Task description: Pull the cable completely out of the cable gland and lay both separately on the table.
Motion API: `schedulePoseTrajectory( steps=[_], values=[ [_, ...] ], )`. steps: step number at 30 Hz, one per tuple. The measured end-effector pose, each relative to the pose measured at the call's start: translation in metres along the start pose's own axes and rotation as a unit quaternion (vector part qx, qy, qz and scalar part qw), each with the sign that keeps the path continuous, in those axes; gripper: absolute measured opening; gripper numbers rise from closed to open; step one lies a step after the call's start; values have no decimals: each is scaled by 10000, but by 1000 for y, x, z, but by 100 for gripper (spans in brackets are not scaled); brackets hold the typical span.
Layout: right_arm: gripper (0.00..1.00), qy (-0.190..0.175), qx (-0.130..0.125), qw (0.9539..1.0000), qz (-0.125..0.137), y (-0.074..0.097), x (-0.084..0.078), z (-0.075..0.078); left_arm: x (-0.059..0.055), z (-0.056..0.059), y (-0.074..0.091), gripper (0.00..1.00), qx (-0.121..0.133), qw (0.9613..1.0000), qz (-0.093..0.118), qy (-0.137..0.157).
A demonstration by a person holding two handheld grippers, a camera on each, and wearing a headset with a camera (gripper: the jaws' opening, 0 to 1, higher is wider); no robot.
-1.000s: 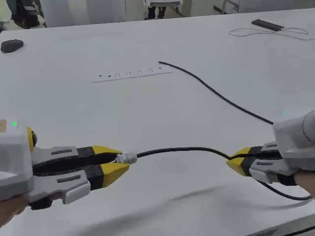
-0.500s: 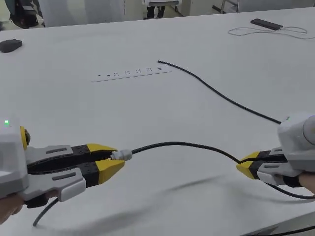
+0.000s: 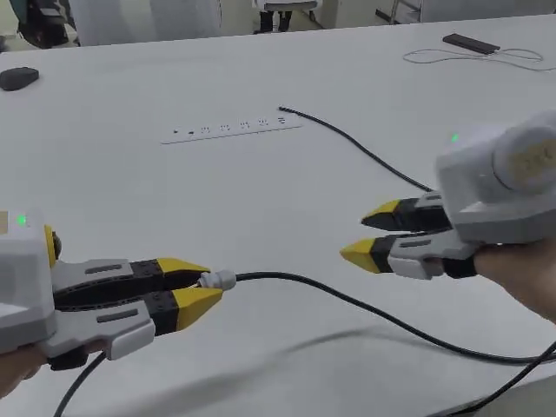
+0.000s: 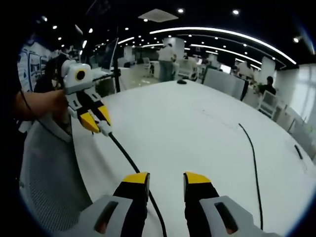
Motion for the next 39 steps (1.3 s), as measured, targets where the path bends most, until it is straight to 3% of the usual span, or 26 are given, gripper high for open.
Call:
schedulePoseTrajectory(
  steps=[4, 6, 9, 14, 21, 23, 26, 29, 31, 35, 37, 39],
  values=[
    [21, 618, 626, 9961, 91, -18, 16, -32, -1, 1, -1, 14, -23, 10000, -11, -5],
    [16, 849, 789, 9932, 104, -24, 19, -42, -1, 2, -2, 14, -51, 10000, -35, -18],
    [15, 1266, 917, 9876, -116, -33, 17, -55, -3, 4, -3, 14, -80, 9999, -108, -71],
    [10, 1542, 1087, 9820, -75, -39, 19, -65, -4, 5, -5, 14, -139, 9998, -139, -91],
    [1, 1588, 1153, 9805, -68, -39, 19, -68, -5, 7, -7, 14, -202, 9996, -203, -70],
    [0, 1617, 1077, 9809, 16, -37, 18, -69, -5, 7, -6, 14, -173, 9996, -192, -101],
    [0, 1431, 879, 9858, 57, -34, 17, -65, -1, 6, -3, 14, -114, 9996, -192, -179],
    [0, 1380, 490, 9892, 51, -28, 9, -51, 3, 6, 6, 14, 28, 9997, -83, -208],
    [0, 1050, 280, 9941, 12, -21, 0, -38, 4, 5, 13, 14, 99, 9998, 20, -177],
    [0, 846, -205, 9959, -260, -8, -21, -11, 5, 2, 29, 14, 350, 9990, 61, -262],
    [0, 521, -174, 9980, -308, -2, -30, -3, 5, 3, 34, 14, 366, 9989, 127, -245],
    [0, 522, -264, 9977, -347, 1, -36, 5, 5, 3, 38, 14, 395, 9988, 187, -221]
  ],
)
Point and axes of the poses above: the centre of the closed fingertips' face, and the gripper's own axes: y roughly backward along the fingers, z roughly to its right, x roughly out of its top, the point moved 10 cm from there along y, roughly backward along the fingers, and after that the axes turned 10 degrees about -x, right-handed, at the moved point
